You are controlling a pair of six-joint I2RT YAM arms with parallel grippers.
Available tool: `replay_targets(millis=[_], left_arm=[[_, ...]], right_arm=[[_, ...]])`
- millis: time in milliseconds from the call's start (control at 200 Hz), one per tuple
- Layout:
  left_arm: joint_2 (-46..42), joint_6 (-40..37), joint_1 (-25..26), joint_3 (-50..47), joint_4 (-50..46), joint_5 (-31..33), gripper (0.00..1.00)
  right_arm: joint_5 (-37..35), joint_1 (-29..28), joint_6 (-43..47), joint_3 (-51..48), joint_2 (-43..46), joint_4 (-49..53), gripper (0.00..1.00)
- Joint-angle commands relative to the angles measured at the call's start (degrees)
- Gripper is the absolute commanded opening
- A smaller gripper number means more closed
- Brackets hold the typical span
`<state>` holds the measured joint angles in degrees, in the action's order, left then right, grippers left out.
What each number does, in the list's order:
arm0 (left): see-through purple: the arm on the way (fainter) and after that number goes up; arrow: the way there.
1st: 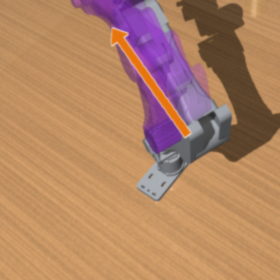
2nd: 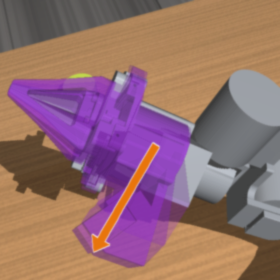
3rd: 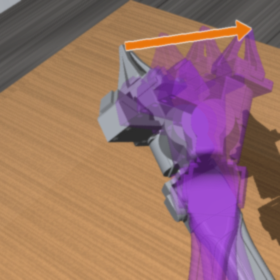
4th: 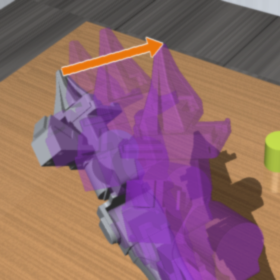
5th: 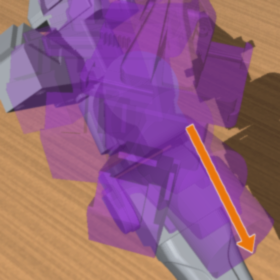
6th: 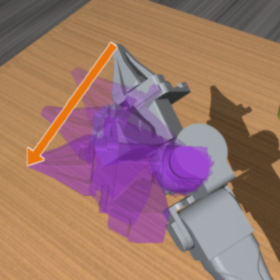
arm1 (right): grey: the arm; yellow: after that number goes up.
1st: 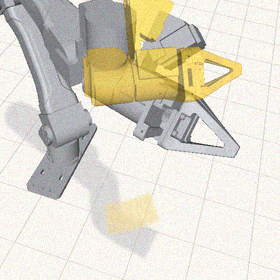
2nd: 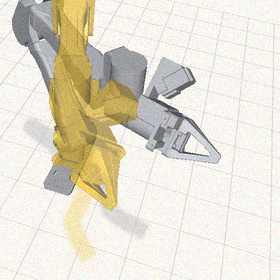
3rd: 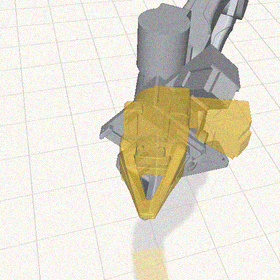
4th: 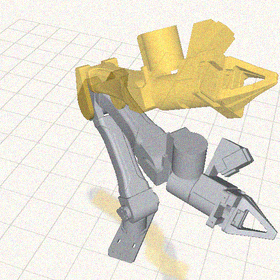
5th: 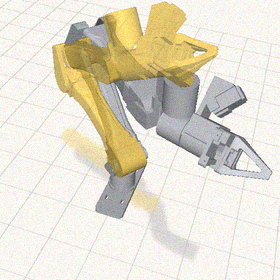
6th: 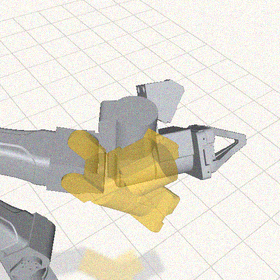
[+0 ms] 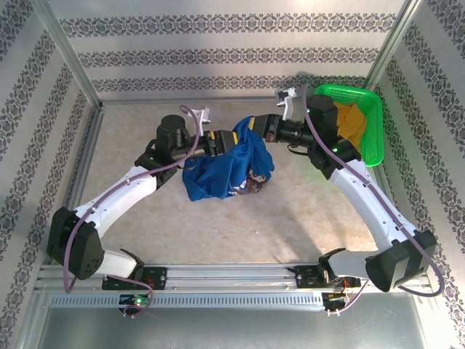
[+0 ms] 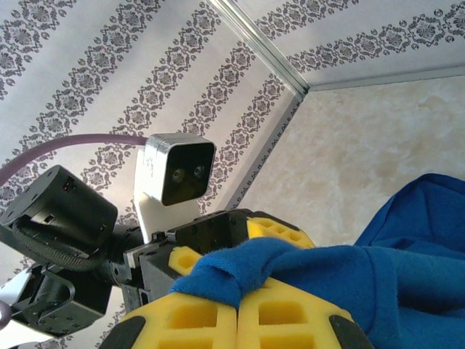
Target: Fold the inside-out t-shirt
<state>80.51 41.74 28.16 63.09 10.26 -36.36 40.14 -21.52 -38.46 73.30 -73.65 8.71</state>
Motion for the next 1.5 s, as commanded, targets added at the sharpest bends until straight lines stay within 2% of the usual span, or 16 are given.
replay_targets(millis=[0, 135, 210, 365, 450, 545, 560, 610, 635, 674, 744, 849, 939, 1049, 1189, 1494], left_arm=[[2.03, -2.25, 0.85, 2.47, 0.13, 1.33, 0.63], [4.39, -2.85, 0.93, 1.57, 0.52, 2.12, 0.55], [6.13, -2.93, 0.77, 1.55, 1.48, 1.88, 0.40], [7.99, -0.68, -1.17, 2.02, 5.36, -0.59, 0.00], [5.70, 2.99, -3.57, 0.20, 10.48, -1.73, 0.00], [3.98, 10.03, -6.57, -1.33, 18.80, -7.26, 0.00], [3.97, 11.47, -6.94, -1.44, 20.50, -8.23, 0.00], [4.32, 16.16, -7.97, -2.19, 26.49, -10.72, 0.00], [4.67, 18.78, -8.35, -2.56, 29.51, -11.58, 0.00], [5.41, 22.53, -8.69, -2.92, 33.73, -12.30, 0.00], [6.60, 26.46, -8.70, -3.02, 37.96, -12.63, 0.00], [7.22, 27.43, -8.71, -2.93, 39.36, -12.26, 0.00], [7.30, 27.17, -8.58, -2.65, 38.88, -12.07, 0.00], [7.29, 26.53, -8.56, -2.60, 37.54, -12.18, 0.00], [7.31, 25.96, -8.35, -2.14, 35.94, -12.71, 0.00], [6.95, 25.28, -7.16, -2.18, 34.63, -12.95, 0.00]], right_arm=[[2.17, 0.02, -2.75, -1.76, 0.16, -5.27, 0.00], [2.98, 0.45, -4.87, -3.26, 0.94, -8.70, 0.00], [3.45, 1.11, -6.23, -4.47, 1.60, -10.63, 0.00], [2.24, 2.98, -6.67, -8.63, 3.91, -11.26, 0.00], [-0.91, 4.72, -5.72, -13.24, 4.90, -10.43, 0.00], [-9.39, 6.14, -3.63, -18.38, 3.42, -8.09, 0.00], [-11.23, 6.15, -3.11, -19.04, 2.94, -7.68, 0.09], [-15.72, 6.16, -1.38, -20.60, 1.18, -6.88, 0.47], [-17.07, 6.14, -0.81, -20.75, 0.55, -5.98, 0.56], [-18.16, 6.09, -0.33, -20.37, 0.28, -4.22, 0.61], [-19.74, 5.08, 0.32, -19.76, 3.22, -1.45, 0.63], [-22.02, 2.34, 2.85, -16.09, 8.31, 6.16, 0.62], [-25.05, -2.15, 4.29, -12.67, 10.32, 10.46, 0.63], [-30.21, -7.92, 4.48, -9.30, 10.57, 11.12, 0.66], [-34.43, -12.32, 6.70, -3.74, 6.23, 11.19, 0.71], [-34.11, -13.16, 10.53, 7.31, -8.85, 9.66, 0.69]])
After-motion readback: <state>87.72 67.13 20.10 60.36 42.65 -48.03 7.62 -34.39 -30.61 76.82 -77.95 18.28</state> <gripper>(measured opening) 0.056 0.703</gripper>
